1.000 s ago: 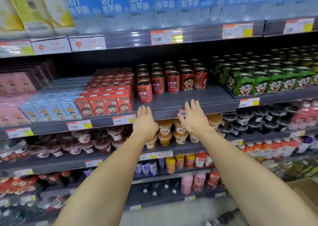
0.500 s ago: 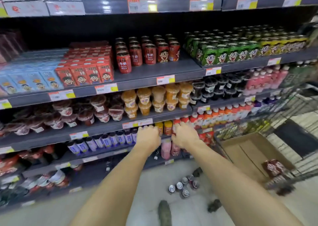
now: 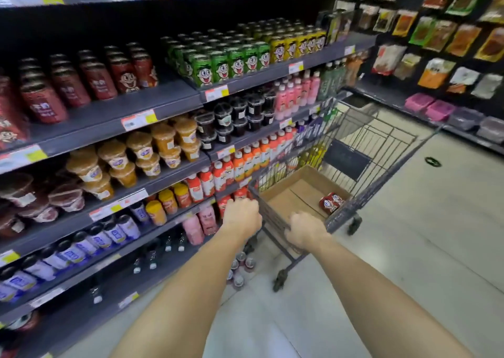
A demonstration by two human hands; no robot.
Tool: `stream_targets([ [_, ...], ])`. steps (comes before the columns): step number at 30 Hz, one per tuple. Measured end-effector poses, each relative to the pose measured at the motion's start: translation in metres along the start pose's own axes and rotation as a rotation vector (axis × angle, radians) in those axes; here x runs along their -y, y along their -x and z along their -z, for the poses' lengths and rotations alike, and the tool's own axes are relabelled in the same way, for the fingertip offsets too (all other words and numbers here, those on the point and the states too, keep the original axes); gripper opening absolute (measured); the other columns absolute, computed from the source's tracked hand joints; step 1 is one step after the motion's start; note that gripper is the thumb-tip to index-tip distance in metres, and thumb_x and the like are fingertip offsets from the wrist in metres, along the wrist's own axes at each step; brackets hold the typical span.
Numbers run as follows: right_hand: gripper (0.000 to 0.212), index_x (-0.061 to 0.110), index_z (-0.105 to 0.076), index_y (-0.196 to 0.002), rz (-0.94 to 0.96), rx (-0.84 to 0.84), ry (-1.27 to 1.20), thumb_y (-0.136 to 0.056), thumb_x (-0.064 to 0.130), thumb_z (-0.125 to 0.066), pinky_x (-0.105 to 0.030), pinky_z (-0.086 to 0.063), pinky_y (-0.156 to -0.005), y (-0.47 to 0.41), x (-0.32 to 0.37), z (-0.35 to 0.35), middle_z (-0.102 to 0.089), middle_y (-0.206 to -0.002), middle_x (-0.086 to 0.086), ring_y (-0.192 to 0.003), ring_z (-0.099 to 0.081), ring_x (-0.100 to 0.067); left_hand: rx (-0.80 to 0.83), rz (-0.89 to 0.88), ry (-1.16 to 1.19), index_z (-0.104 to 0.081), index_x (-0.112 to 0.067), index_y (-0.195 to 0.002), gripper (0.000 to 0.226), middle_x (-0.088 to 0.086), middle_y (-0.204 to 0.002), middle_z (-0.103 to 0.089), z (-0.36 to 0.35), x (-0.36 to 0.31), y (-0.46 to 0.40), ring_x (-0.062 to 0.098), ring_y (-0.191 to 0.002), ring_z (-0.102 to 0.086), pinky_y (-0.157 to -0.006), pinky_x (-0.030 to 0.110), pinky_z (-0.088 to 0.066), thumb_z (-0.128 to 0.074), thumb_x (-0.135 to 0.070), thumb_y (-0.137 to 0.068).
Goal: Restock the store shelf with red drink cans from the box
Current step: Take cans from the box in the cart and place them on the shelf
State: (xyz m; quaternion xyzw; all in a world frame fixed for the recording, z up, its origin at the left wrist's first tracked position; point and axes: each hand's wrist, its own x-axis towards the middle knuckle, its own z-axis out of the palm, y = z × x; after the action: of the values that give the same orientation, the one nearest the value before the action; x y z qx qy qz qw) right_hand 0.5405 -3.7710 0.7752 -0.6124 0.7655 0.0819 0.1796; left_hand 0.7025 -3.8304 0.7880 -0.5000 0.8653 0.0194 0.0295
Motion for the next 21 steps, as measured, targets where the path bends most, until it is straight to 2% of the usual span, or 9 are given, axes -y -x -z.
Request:
stream_targets([
  [7,0.04,0.012,-0.061,-0.124,-0.145,-0.053,-0.068,-0.092,0.035,-0.053,-0.042,-0.047,-0.097,0.018,-0.144,0.014,-0.059,-0.126,-0.012,-0.118,-0.056,-0.035,0.031,-0.2,0.004,-0.063,-0.01,-0.102,0.027,0.01,-0.104,-0.067,0.009,-0.143,-0.054,0.03,-0.098,-0.062,-0.081,0.037,-0.044,-0.045,-0.03,-0.095],
  [12,0.042,0.011,-0.059,-0.125,-0.178,-0.103,-0.12,-0.09,0.034,-0.053,-0.042,-0.048,-0.099,0.008,-0.233,0.026,-0.059,-0.125,-0.015,-0.117,-0.056,-0.036,0.064,-0.229,-0.025,-0.066,-0.01,-0.099,0.027,0.012,-0.105,-0.068,0.009,-0.243,-0.092,0.032,-0.098,-0.064,-0.079,0.034,-0.047,-0.047,-0.029,-0.094],
  [16,0.041,0.013,-0.061,-0.122,-0.195,-0.094,-0.14,-0.087,0.031,-0.051,-0.042,-0.05,-0.097,-0.003,-0.288,0.032,-0.06,-0.125,-0.011,-0.117,-0.058,-0.034,0.078,-0.223,-0.019,-0.066,-0.01,-0.104,0.027,0.012,-0.108,-0.068,0.013,-0.294,-0.126,0.031,-0.1,-0.065,-0.082,0.034,-0.047,-0.046,-0.025,-0.095],
  [21,0.038,0.012,-0.058,-0.126,-0.232,-0.075,-0.126,-0.093,0.029,-0.051,-0.04,-0.047,-0.099,-0.015,-0.34,0.05,-0.059,-0.131,-0.012,-0.122,-0.056,-0.032,0.092,-0.232,-0.007,-0.066,-0.012,-0.106,0.026,0.011,-0.109,-0.068,0.02,-0.333,-0.157,0.031,-0.101,-0.064,-0.088,0.036,-0.046,-0.046,-0.024,-0.094],
])
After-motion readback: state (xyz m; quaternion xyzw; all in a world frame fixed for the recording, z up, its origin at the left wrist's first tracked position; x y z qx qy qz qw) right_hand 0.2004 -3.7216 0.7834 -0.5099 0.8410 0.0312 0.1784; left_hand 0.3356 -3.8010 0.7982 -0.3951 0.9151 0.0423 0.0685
